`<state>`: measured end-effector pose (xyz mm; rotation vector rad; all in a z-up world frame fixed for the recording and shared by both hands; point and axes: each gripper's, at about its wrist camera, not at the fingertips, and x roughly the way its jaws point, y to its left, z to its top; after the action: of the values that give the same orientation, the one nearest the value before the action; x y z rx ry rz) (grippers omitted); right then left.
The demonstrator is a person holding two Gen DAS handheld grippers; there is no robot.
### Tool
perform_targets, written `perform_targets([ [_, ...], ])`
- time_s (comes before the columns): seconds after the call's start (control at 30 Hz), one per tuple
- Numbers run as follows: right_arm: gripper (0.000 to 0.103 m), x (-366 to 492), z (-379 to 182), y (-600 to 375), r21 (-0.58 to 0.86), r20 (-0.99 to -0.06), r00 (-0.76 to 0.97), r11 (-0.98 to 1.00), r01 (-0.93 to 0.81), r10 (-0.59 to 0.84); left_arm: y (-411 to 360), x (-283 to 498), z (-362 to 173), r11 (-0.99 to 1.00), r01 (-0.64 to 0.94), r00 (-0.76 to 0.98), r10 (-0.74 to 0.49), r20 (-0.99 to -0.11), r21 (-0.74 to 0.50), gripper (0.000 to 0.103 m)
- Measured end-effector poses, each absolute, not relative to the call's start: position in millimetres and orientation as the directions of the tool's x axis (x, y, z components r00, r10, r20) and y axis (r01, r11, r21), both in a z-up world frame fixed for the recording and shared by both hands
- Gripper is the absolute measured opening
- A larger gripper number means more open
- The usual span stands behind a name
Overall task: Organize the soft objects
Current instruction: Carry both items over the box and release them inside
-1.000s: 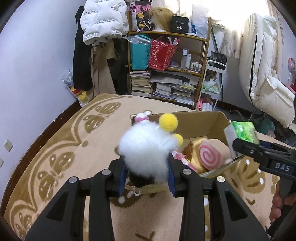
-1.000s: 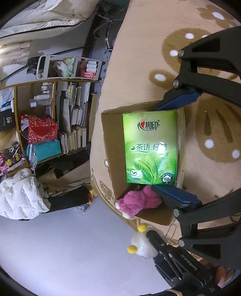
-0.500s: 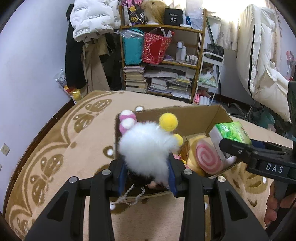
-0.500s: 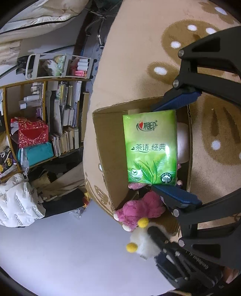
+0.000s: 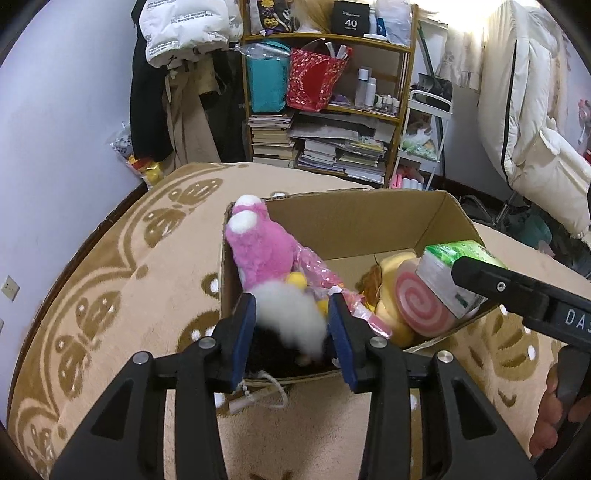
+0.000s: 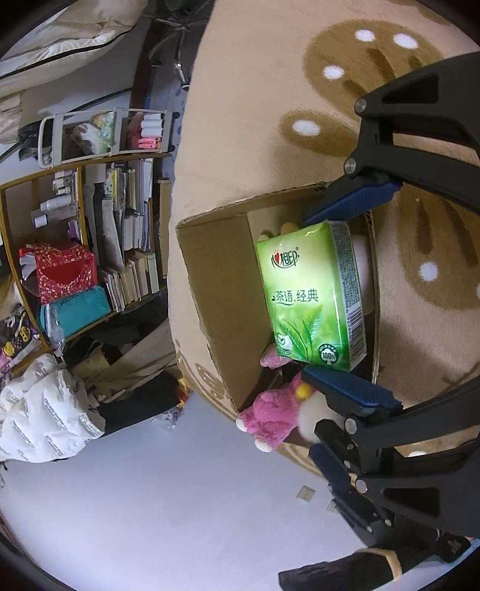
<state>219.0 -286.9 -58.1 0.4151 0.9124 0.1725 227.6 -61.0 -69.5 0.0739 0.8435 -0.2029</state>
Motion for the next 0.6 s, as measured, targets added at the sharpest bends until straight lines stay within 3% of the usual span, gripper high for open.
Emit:
perform_targets([
  [0.03, 0.081, 219, -59, -288, 0.426, -0.730, 0.603, 0.904, 0.034, 0.322, -60, 227, -69, 0.979, 0.205, 0.648, -0.149, -0.746, -0.018, 0.041],
  [0.13, 0.085, 217, -58, -289, 0.435, -0.730, 0.600, 0.899, 0.038, 0.328, -58, 223, -63, 0.983, 0.185, 0.675, -0.131, -0.726, -0.006, 0.061],
  [0.17, 0.092, 217, -57, -289, 0.439, -0.728, 0.600, 0.898, 0.034, 0.333, -57, 221, -61, 0.984, 0.177, 0.691, -0.121, -0.713, 0.005, 0.064],
  [0.33, 0.102, 211, -44, -283, 0.417, -0.708, 0.624, 0.909, -0.008, 0.330, -53, 216, -52, 0.988, 0.152, 0.708, -0.101, -0.699, 0.011, 0.072],
  [0.47, 0.103, 208, -36, -281, 0.414, -0.709, 0.621, 0.910, -0.016, 0.334, -44, 209, -46, 0.993, 0.122, 0.728, -0.089, -0.680, 0.000, 0.088],
  [0.6, 0.103, 201, -29, -283, 0.400, -0.710, 0.629, 0.916, -0.009, 0.316, -32, 200, -39, 0.994, 0.105, 0.741, -0.076, -0.668, 0.003, 0.096],
])
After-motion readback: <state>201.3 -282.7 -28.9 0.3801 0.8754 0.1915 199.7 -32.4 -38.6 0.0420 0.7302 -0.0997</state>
